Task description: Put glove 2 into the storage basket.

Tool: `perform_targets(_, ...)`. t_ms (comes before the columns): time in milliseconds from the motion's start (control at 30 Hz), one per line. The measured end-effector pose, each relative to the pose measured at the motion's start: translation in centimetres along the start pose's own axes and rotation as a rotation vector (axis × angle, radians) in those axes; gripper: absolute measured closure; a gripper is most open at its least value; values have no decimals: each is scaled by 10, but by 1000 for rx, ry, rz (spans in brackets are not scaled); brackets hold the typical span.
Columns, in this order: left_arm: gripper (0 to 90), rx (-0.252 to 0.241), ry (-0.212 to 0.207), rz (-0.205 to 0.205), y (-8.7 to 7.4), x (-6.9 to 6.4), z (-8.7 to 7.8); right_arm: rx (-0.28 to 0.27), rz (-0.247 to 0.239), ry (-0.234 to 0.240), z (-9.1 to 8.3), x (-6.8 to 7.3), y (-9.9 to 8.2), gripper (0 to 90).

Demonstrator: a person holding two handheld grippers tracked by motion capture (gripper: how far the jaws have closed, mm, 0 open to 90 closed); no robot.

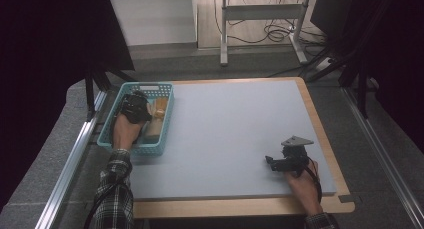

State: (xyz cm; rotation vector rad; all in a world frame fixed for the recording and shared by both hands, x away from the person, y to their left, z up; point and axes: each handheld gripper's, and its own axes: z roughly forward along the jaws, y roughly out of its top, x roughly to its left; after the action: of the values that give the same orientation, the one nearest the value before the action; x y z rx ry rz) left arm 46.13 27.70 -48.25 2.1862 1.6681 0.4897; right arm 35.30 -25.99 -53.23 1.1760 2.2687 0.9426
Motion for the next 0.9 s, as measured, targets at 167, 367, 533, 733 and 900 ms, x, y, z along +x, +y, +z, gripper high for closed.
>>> perform_targets(167,385,-50,-25,-16,-4,4,-8,0,0,0,0,0,0,108)
perform_targets(367,246,-137,-94,-43,-9,0,-21,0,0,0,0,0,0,108)
perform_targets(533,121,-208,-170,-5,-12,-18,-37,0,0,-1,0,0,0,108)
perform_targets(733,36,-297,-285,78,-20,-58,-57,1,-1,-1,0,0,0,108)
perform_targets(900,16,-347,-375,170,-38,-101,-62,1,-1,-1,0,0,0,108)
